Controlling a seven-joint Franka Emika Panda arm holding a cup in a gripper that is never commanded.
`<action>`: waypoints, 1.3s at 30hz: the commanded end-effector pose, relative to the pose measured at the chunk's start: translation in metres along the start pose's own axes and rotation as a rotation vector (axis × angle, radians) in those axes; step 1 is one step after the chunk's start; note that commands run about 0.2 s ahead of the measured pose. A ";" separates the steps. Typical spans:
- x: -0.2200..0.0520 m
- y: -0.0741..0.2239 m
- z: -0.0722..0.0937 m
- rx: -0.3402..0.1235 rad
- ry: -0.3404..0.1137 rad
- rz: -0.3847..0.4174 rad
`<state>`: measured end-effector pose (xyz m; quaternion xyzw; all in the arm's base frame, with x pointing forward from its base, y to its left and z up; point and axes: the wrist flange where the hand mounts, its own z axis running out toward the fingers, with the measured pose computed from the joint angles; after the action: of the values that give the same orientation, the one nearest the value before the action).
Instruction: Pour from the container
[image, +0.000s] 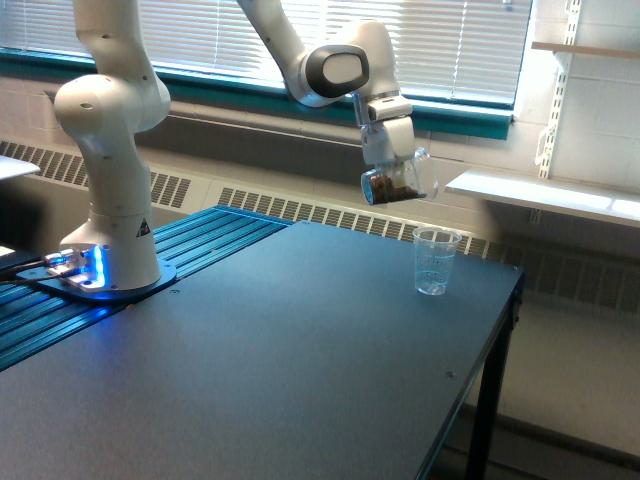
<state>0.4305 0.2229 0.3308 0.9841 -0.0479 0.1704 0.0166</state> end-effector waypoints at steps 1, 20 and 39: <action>-0.002 -0.009 0.003 -0.016 -0.003 0.017; -0.008 -0.029 0.019 -0.079 -0.026 -0.025; 0.002 -0.048 0.021 -0.155 -0.032 -0.060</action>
<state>0.4404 0.2644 0.3059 0.9848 -0.0250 0.1453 0.0914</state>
